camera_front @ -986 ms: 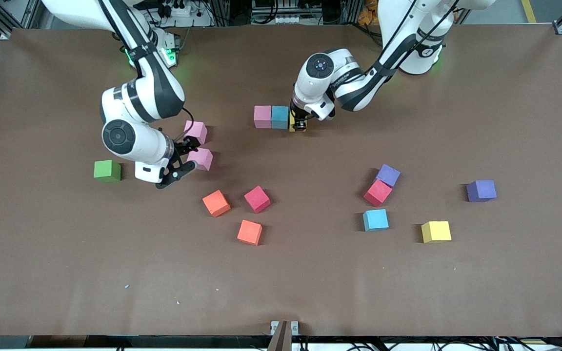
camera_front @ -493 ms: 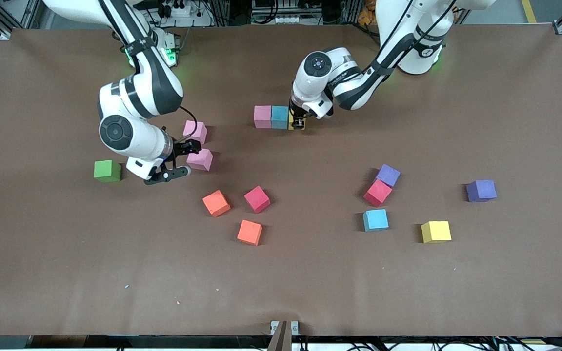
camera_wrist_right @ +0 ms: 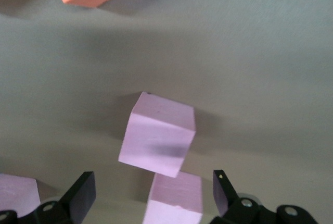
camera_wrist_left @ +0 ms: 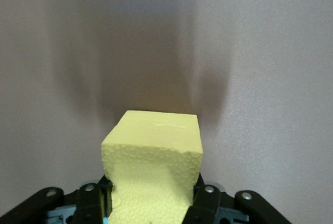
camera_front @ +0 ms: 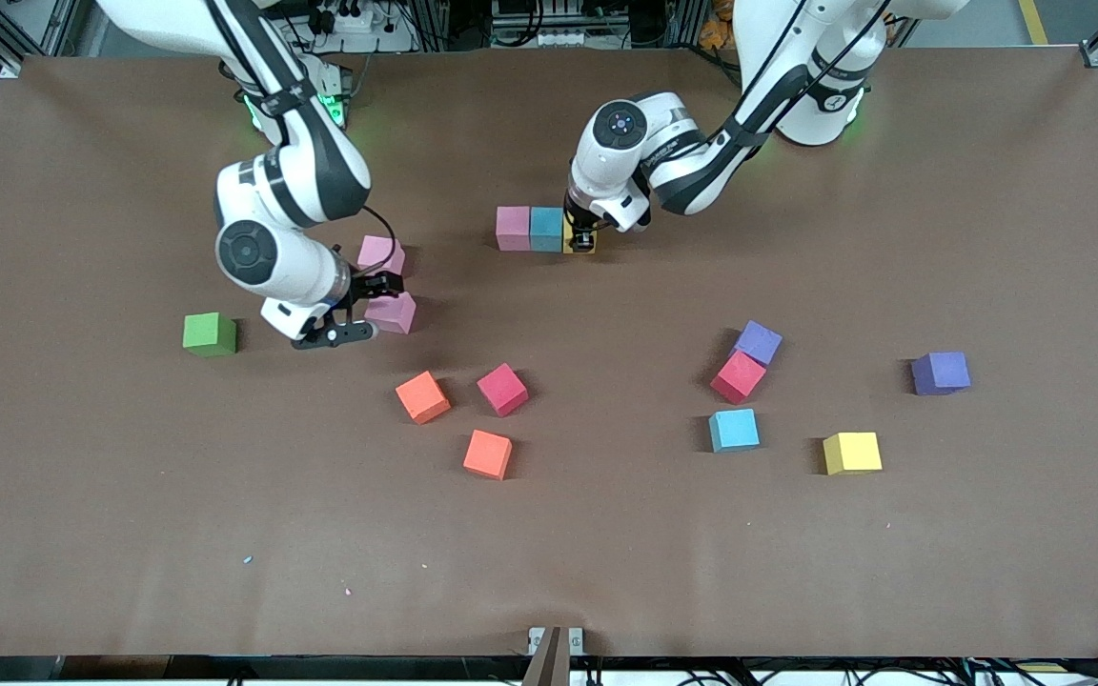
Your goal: Arrange 11 blocks into digit 3
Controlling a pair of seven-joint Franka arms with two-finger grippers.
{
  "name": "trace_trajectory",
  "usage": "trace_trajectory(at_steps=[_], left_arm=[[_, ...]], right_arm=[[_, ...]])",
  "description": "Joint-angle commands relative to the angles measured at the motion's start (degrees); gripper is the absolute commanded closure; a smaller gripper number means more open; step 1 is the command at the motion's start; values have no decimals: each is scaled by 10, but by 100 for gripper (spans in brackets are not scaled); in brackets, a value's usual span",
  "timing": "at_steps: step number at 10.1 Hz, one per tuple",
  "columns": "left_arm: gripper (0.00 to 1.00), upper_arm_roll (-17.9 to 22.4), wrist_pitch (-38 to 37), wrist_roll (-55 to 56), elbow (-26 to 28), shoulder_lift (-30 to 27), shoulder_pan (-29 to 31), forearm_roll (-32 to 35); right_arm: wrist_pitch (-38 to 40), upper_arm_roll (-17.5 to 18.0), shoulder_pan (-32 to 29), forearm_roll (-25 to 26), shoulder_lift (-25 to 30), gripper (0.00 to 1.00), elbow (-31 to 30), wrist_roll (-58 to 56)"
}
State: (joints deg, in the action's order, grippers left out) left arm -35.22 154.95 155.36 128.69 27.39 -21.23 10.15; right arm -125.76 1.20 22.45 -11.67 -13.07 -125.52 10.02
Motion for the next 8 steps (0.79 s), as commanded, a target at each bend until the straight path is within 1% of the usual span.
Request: trace_trajectory(at_steps=[1,2,4,5,6,7,8], left_arm=[[97,4,3,24,-11,11,-9,3],[90,4,3,24,-12,11,-9,6],[55,8,3,23,-13,14,-9,10],[37,9,3,23,-15,15,-9,11],[4,9,0,22,-15,15,-10,20],[0,9,-1,22,-15,15,-8,34],[0,9,-1,23,-16,14,-5,34]], right_arm=[[-15,0,21,-10,21,0,-24,27],[-32,0,22,-10,21,0,-27,28],[-119,-1,25,-9,21,0,-73,26],[-123,-1,25,-9,19,0,-75,26],[-124,-3,26,-9,20,0,-75,27],[-128,-2,26,-9,17,0,-75,29],[-130,-3,27,-9,14,0,-76,29]])
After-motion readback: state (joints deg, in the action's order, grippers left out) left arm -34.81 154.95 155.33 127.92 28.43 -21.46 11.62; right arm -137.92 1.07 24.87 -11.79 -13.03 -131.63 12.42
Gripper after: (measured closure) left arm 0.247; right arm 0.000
